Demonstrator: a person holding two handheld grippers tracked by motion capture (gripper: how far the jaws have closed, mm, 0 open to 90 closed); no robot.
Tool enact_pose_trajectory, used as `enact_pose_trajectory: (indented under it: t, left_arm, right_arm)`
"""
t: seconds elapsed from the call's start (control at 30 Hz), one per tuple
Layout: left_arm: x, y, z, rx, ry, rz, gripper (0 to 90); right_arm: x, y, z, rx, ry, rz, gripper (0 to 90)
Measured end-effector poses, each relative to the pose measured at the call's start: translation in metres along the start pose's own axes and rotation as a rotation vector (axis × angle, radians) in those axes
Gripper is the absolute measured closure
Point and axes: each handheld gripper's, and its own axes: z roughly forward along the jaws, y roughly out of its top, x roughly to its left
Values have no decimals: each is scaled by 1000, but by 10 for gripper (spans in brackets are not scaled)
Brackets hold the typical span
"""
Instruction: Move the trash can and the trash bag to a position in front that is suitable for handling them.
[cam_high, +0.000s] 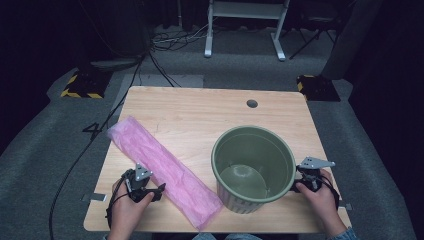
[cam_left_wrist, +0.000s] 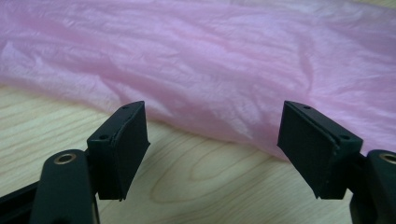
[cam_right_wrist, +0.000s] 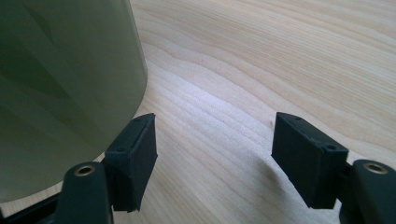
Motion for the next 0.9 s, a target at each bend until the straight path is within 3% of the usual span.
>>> enact_pose_trajectory:
  t: [0.2,0.4,0.47,0.6,0.83,0.9]
  left_arm:
    - [2,0,4,29,2,-4,225]
    - [9,11,17,-5,-39,48,217]
    - [12,21,26,-3,-70,90,219]
    - [11,32,36,-6,-78,97,224]
    - [-5,61,61,-22,-118,108,253]
    - [-18,68,67,-31,-157,106,253]
  right_arm:
    - [-1,-2,0,3,-3,6,312]
    - [-1,-1,1,10,-5,1,313]
    - [-1,-2,1,10,-4,3,313]
    - [-2,-2,1,6,-3,6,313]
    - [0,-1,3,27,-8,-12,317]
    - [2,0,3,28,-3,-14,317]
